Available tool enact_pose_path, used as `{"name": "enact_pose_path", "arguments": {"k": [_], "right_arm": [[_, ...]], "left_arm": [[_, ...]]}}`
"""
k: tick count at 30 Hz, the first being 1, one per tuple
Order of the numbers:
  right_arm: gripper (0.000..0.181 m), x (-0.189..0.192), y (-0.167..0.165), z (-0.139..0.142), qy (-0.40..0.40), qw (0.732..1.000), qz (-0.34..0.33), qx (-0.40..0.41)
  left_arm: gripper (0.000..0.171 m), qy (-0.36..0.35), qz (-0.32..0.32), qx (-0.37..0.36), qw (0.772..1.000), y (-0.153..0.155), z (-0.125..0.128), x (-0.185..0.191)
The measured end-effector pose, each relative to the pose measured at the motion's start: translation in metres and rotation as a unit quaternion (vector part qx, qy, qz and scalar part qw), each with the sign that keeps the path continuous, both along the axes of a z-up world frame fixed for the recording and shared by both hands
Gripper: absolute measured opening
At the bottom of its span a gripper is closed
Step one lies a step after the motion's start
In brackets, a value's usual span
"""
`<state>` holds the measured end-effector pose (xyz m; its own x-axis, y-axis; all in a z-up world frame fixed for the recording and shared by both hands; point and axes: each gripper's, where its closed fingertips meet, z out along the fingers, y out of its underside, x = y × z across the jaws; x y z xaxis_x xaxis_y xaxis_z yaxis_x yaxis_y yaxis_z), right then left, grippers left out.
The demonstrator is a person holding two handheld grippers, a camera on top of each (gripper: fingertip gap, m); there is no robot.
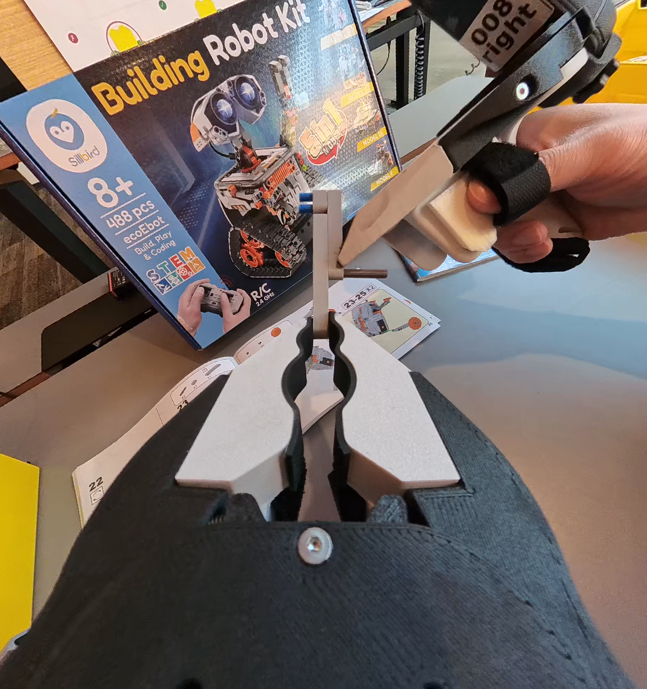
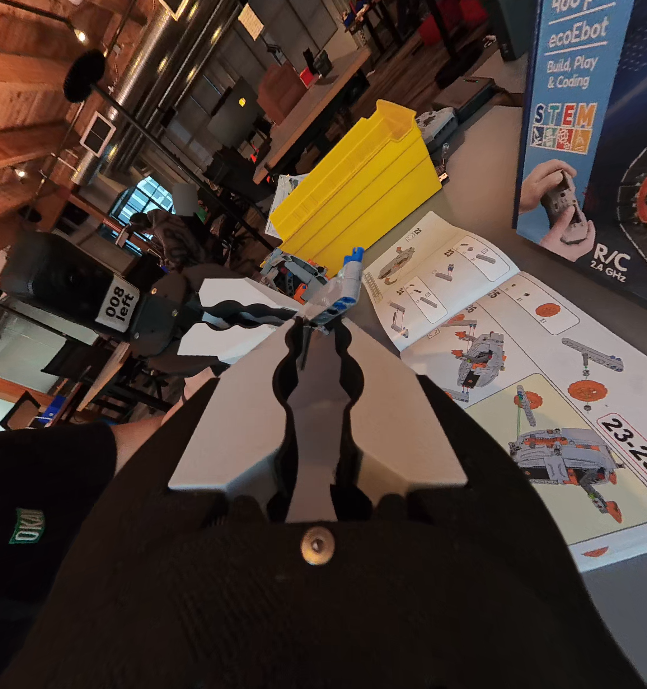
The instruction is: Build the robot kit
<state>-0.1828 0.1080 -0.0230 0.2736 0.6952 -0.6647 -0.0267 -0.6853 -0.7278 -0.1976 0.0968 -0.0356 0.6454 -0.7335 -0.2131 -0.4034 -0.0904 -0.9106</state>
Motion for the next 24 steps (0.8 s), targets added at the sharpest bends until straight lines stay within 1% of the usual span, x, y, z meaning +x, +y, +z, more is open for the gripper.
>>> {"name": "enact_pose_path", "arguments": {"k": [5, 7, 11, 17, 24], "right_arm": [[0.015, 0.0048, 0.0109, 0.0074, 0.033, 0.999, -0.037, -0.007], [0.015, 0.0049, 0.0089, 0.0076, 0.038, 0.999, -0.028, -0.011], [0.017, -0.0008, 0.0023, 0.0020, 0.018, 1.000, -0.007, -0.009], [0.017, 0.0016, 0.0091, 0.0050, 0.030, 0.999, -0.032, -0.011], [0.016, 0.0011, 0.0097, 0.0060, 0.035, 0.999, -0.034, -0.009]], "left_arm": [[0.006, -0.005, 0.004, 0.001, 1.000, 0.0006, 0.0023, -0.0021], [0.006, -0.007, 0.003, 0.001, 1.000, 0.0005, 0.0029, -0.0022], [0.006, -0.002, 0.003, 0.003, 1.000, 0.0003, 0.0023, -0.0018], [0.006, 0.001, 0.006, 0.008, 1.000, 0.0001, 0.0036, -0.0022], [0.006, -0.002, 0.008, 0.007, 1.000, 0.0007, 0.0043, -0.0032]]}}
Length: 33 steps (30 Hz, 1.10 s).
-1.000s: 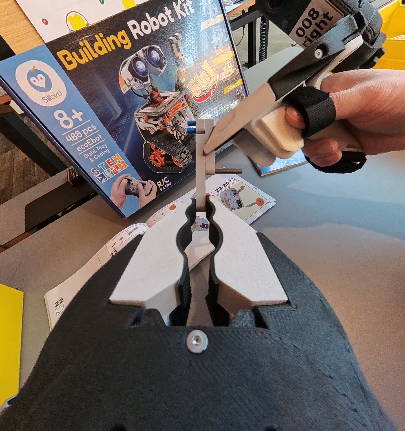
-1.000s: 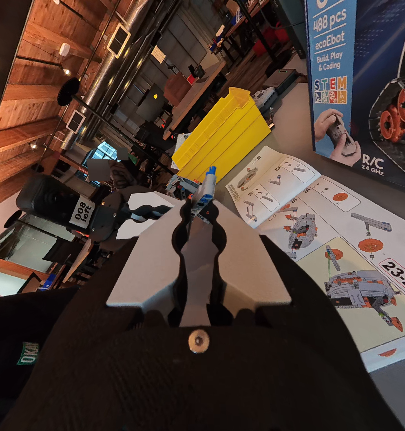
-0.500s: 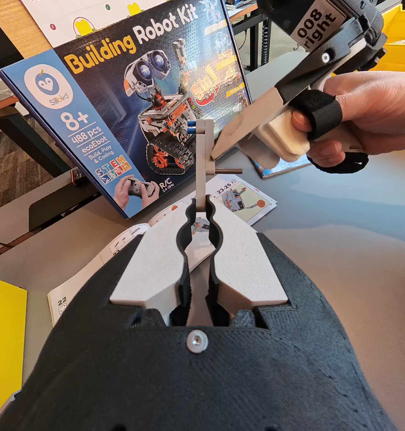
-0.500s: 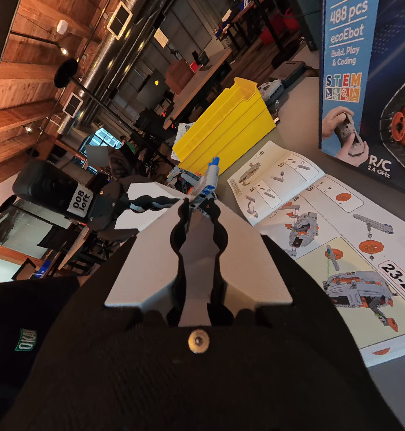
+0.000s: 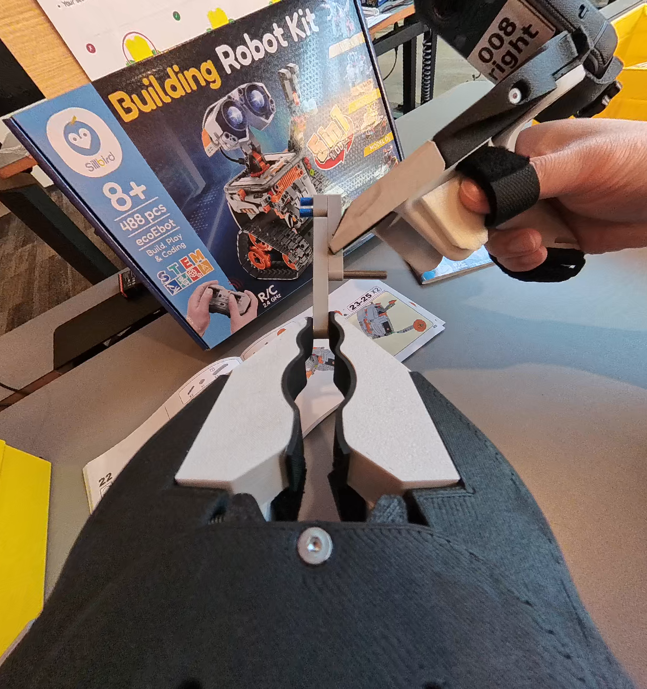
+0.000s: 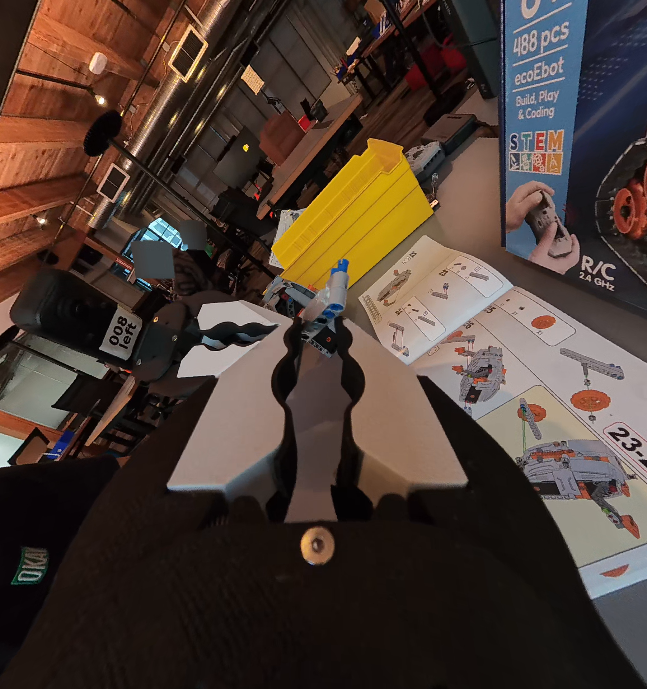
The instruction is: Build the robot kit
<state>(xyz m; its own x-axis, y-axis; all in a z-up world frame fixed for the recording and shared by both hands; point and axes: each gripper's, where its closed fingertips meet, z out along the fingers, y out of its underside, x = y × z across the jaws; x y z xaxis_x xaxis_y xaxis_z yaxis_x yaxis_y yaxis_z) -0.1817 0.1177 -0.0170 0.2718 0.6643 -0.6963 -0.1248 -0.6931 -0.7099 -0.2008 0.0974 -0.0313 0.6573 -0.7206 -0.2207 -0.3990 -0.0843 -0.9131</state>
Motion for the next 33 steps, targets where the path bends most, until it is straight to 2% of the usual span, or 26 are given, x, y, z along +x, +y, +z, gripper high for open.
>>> {"name": "enact_pose_path", "arguments": {"k": [6, 10, 15, 20, 24, 30, 33], "right_arm": [[0.017, 0.000, -0.005, -0.002, -0.030, 0.999, 0.013, 0.023], [0.017, 0.002, 0.001, 0.000, -0.021, 1.000, -0.007, 0.022], [0.017, 0.000, -0.006, -0.002, -0.032, 0.999, 0.019, 0.020], [0.018, 0.003, 0.002, -0.001, -0.012, 1.000, -0.010, 0.006], [0.019, -0.001, -0.009, -0.007, -0.039, 0.999, 0.031, 0.010], [0.018, 0.000, -0.001, -0.004, -0.020, 1.000, 0.005, 0.000], [0.020, 0.003, -0.002, -0.006, -0.047, 0.999, 0.008, 0.020]], "left_arm": [[0.006, 0.000, -0.003, 0.000, 1.000, -0.001, 0.000, 0.002], [0.006, 0.003, 0.001, 0.004, 1.000, 0.000, 0.000, 0.001], [0.006, -0.003, -0.003, -0.001, 1.000, -0.001, 0.001, 0.001], [0.006, 0.003, -0.002, 0.005, 1.000, -0.001, 0.000, 0.002], [0.006, 0.003, -0.003, 0.002, 1.000, -0.001, 0.000, 0.002], [0.006, 0.001, 0.001, 0.004, 1.000, 0.000, 0.001, 0.000], [0.006, 0.000, 0.001, 0.003, 1.000, 0.000, 0.001, 0.000]]}}
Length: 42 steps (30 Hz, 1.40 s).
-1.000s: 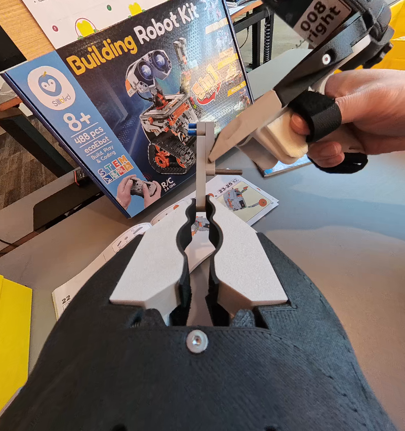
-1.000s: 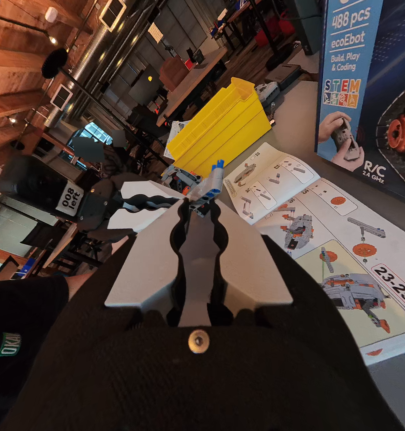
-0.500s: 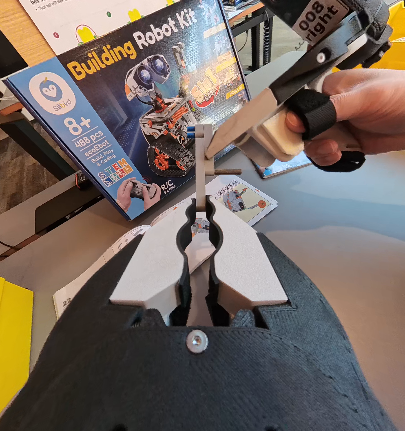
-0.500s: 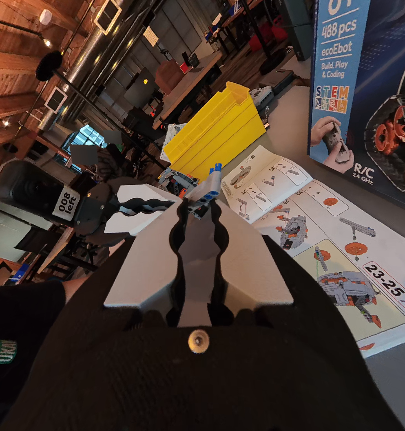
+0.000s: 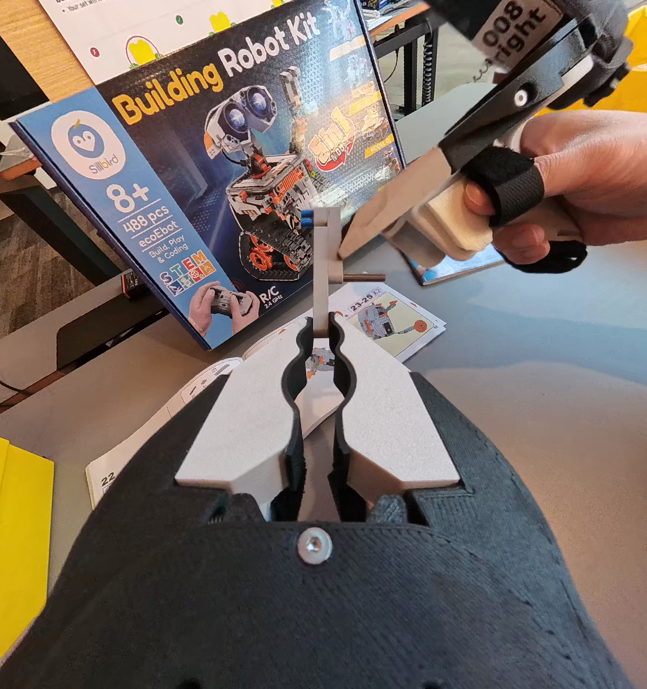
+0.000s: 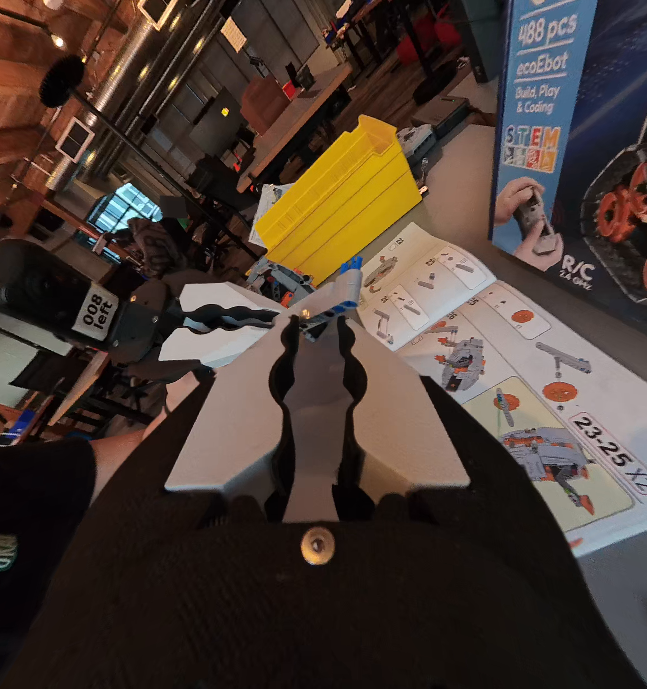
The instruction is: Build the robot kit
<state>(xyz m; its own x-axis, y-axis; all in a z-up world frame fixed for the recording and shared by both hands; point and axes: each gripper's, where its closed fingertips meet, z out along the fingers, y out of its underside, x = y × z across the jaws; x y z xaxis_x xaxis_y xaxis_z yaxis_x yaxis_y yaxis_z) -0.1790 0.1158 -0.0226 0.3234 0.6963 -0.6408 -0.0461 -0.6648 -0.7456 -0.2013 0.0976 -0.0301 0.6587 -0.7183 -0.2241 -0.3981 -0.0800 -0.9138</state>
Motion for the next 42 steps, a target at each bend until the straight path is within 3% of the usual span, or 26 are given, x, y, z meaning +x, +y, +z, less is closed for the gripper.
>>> {"name": "enact_pose_path", "arguments": {"k": [3, 5, 14, 16, 21, 24, 27, 34, 42], "right_arm": [[0.015, 0.015, 0.015, 0.019, 0.006, 0.996, -0.066, 0.062], [0.016, 0.019, 0.014, 0.029, 0.014, 0.993, -0.073, 0.088], [0.024, 0.015, 0.009, 0.024, 0.089, 0.996, -0.023, -0.014], [0.010, 0.013, 0.005, 0.026, 0.093, 0.996, -0.006, -0.014], [0.008, 0.015, 0.005, 0.016, 0.081, 0.995, -0.004, -0.051], [0.006, 0.028, 0.020, 0.010, 0.093, 0.992, -0.051, -0.072], [0.006, 0.039, 0.024, 0.007, 0.109, 0.987, -0.057, -0.099], [0.006, 0.021, -0.002, -0.049, 0.024, 0.977, 0.031, -0.212], [0.006, -0.029, -0.041, -0.109, -0.073, 0.952, 0.106, -0.277]], "left_arm": [[0.006, -0.013, 0.000, 0.004, 1.000, 0.000, 0.005, -0.002], [0.006, -0.027, -0.003, -0.002, 1.000, -0.001, 0.008, -0.003], [0.005, -0.056, -0.031, -0.009, 0.998, -0.006, 0.012, 0.004], [0.006, -0.050, -0.034, -0.010, 0.998, -0.006, 0.009, 0.004], [0.007, -0.030, -0.042, -0.024, 0.998, -0.004, -0.004, 0.005], [0.018, -0.049, -0.027, 0.010, 0.998, -0.001, 0.010, -0.003], [0.023, -0.076, -0.013, 0.053, 0.996, -0.003, 0.033, -0.013], [0.018, -0.119, 0.008, 0.128, 0.985, -0.013, 0.066, -0.030], [0.012, -0.077, 0.035, 0.064, 0.994, 0.000, 0.041, -0.035]]}}
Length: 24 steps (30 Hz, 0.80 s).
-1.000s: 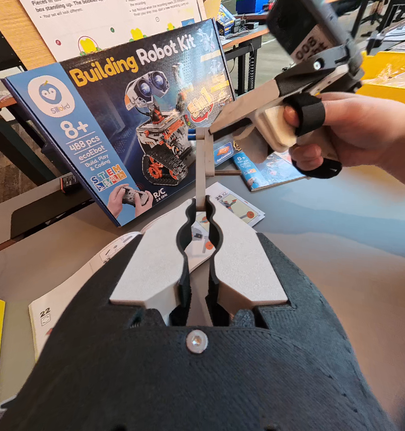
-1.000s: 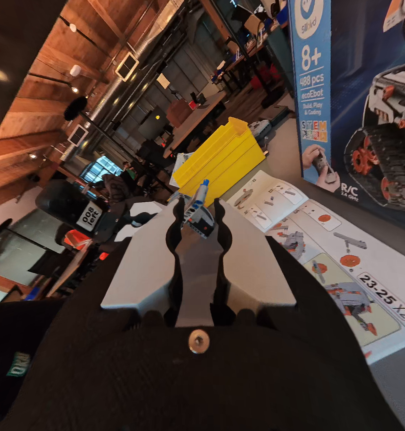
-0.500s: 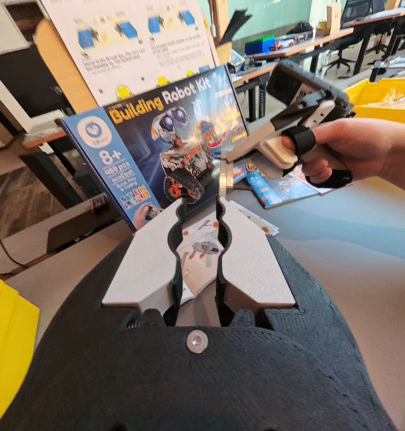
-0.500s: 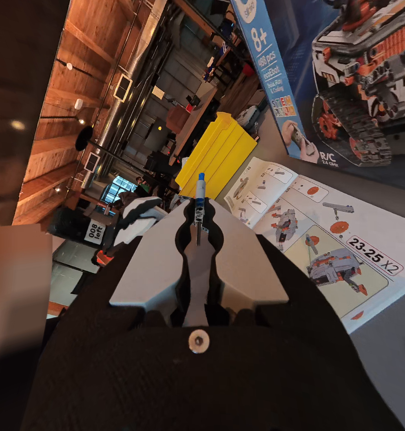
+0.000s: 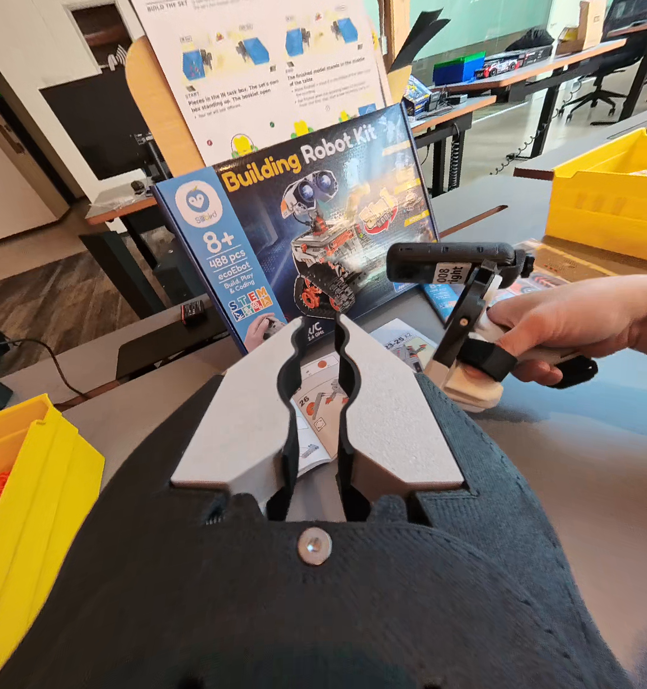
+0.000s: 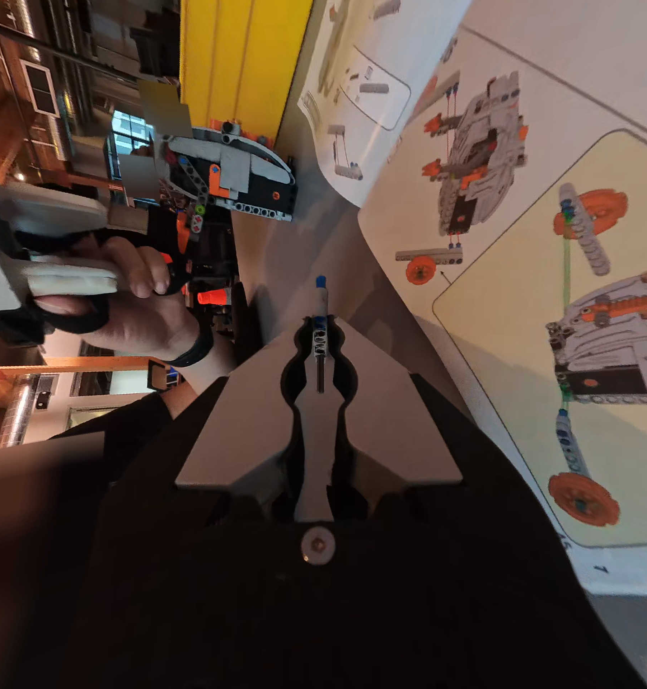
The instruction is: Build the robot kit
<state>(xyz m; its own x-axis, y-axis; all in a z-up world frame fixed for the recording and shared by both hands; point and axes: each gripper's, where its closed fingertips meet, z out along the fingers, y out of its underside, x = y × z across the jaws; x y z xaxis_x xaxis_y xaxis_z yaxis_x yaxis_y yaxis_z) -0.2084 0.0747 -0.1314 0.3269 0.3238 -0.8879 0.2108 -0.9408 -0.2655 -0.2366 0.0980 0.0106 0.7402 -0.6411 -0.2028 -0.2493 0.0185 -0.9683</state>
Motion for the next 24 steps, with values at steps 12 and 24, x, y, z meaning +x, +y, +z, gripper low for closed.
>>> {"name": "enact_pose_path", "arguments": {"k": [12, 24], "right_arm": [[0.013, 0.005, -0.015, -0.026, -0.100, 0.993, 0.059, 0.029], [0.022, 0.041, -0.019, -0.029, -0.230, 0.954, 0.137, 0.137]], "left_arm": [[0.000, -0.022, -0.014, -0.075, 0.997, -0.001, -0.013, -0.003], [0.000, -0.008, -0.034, -0.085, 0.996, -0.004, -0.020, 0.006]]}}
